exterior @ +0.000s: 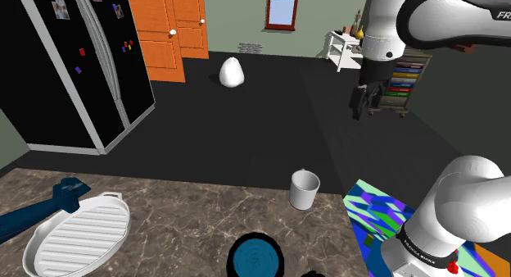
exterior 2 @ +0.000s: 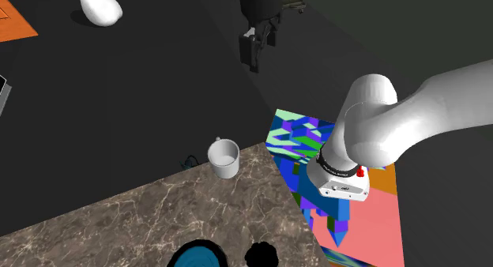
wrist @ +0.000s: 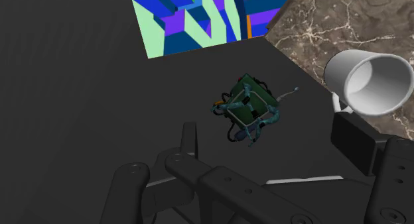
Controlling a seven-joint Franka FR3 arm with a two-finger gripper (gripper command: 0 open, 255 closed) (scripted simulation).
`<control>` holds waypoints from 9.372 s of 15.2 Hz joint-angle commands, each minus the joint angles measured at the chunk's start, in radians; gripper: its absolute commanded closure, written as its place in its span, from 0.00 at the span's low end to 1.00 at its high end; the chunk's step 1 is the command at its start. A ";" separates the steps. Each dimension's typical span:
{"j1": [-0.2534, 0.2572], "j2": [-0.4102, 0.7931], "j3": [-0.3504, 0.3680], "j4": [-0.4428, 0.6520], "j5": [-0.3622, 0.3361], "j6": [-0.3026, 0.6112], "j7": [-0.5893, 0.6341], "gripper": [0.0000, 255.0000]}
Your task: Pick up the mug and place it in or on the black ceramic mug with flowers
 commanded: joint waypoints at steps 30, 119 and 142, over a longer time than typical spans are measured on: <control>0.123 0.482 0.347 -0.200 0.244 0.660 0.386 0.00; 0.271 0.863 0.707 0.454 0.120 0.364 1.001 1.00; 0.269 0.862 0.706 0.555 0.119 0.262 1.000 0.00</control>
